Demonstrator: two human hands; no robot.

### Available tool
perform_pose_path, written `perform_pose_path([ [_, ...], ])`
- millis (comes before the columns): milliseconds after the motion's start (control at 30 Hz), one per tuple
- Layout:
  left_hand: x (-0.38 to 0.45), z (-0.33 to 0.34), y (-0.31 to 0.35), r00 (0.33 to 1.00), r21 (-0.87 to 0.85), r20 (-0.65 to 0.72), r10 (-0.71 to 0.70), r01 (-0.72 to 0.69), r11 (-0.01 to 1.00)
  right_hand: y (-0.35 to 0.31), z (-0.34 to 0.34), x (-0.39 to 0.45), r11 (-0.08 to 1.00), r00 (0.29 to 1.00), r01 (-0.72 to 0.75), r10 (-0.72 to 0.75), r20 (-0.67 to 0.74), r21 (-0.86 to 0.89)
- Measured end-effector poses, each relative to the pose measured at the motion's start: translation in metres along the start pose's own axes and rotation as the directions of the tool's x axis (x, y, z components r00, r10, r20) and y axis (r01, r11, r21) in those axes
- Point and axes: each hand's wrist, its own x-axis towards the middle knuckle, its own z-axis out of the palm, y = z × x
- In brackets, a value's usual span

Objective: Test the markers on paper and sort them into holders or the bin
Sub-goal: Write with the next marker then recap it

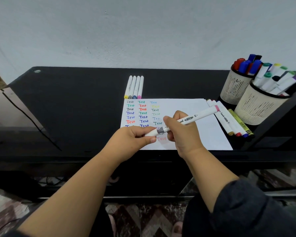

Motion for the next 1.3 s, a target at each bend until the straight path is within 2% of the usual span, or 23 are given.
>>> perform_pose_path([
  [100, -0.001, 0.001, 0.003, 1.0, 0.02, -0.01, 0.03, -0.03, 0.999, 0.0, 0.003, -0.001, 0.999, 0.999, -0.02, 0.022, 0.043, -0.03],
  [300, 0.0, 0.002, 0.002, 0.992, 0.052, -0.124, 0.035, -0.029, 0.998, -0.008, 0.003, -0.005, 0.996, 0.988, -0.087, 0.083, 0.131, 0.023],
  [533, 0.0, 0.003, 0.008, 0.985, 0.132, -0.164, 0.049, -0.027, 0.991, -0.006, 0.008, -0.003, 0.998, 0.998, -0.061, 0.062, 0.026, -0.031],
  [700, -0.001, 0.006, 0.01, 0.973, 0.183, -0.221, 0.065, -0.024, 0.983, -0.003, 0.014, -0.003, 0.993, 0.995, -0.101, 0.102, -0.014, 0.055],
  [867, 0.0, 0.011, 0.014, 0.973, 0.337, -0.214, 0.087, -0.01, 0.941, -0.002, 0.015, -0.001, 0.986, 0.99, -0.132, 0.136, -0.029, 0.103],
  [1067, 0.003, 0.013, 0.012, 0.966, 0.313, -0.25, 0.061, 0.021, 0.949, -0.008, 0.015, -0.003, 0.982, 0.982, -0.18, 0.182, -0.038, 0.063],
  [1167, 0.002, 0.013, 0.011, 0.958, 0.289, -0.281, 0.066, 0.019, 0.957, -0.014, 0.014, -0.007, 0.977, 0.984, -0.169, 0.175, -0.033, 0.133],
  [1267, -0.001, 0.007, 0.01, 0.949, 0.312, -0.311, 0.056, 0.046, 0.949, -0.02, 0.009, -0.008, 0.96, 0.983, -0.108, 0.142, -0.118, 0.259],
  [1300, -0.002, 0.005, 0.009, 0.948, 0.323, -0.315, 0.043, 0.064, 0.944, -0.021, 0.007, -0.008, 0.967, 0.982, -0.076, 0.115, -0.153, 0.242],
])
